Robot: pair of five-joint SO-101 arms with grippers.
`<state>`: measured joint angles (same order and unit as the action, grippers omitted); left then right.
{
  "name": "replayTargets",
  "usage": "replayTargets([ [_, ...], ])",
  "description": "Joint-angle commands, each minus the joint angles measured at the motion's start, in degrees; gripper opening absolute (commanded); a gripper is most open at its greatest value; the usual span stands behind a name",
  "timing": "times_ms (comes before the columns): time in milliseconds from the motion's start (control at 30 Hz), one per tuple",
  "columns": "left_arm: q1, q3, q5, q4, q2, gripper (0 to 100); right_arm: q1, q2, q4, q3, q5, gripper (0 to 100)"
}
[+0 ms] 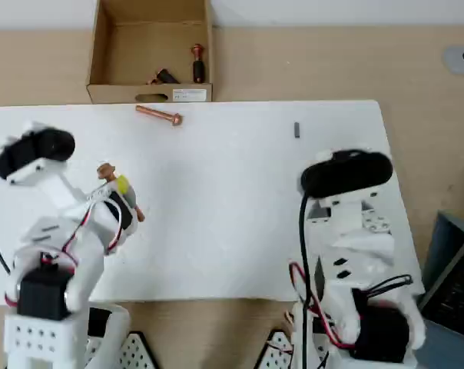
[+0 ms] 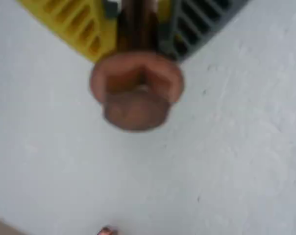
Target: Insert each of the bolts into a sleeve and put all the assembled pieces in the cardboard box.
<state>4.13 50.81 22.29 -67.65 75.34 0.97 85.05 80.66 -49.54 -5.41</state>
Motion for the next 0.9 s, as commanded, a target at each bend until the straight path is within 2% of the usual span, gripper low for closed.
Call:
replayTargets([
  [0,0.44,4.75,-0.35,3.78,7.69,0,-2.33,5.32,-4.31,-5.93,0.00,0.9],
  [367,0.44,19.52,-0.35,6.42,29.49,0,-13.76,17.10,-10.64,-19.82,3.69,0.9],
  [500,0.53,20.04,0.00,7.21,29.32,0,-18.59,19.74,-13.27,-23.16,4.13,0.9],
  [667,0.70,20.13,0.00,16.00,29.41,0,-25.71,22.29,-15.47,-25.89,4.04,0.9],
  [867,6.95,17.93,2.81,22.24,29.41,0,-34.95,24.92,-15.82,-27.82,4.04,0.9],
])
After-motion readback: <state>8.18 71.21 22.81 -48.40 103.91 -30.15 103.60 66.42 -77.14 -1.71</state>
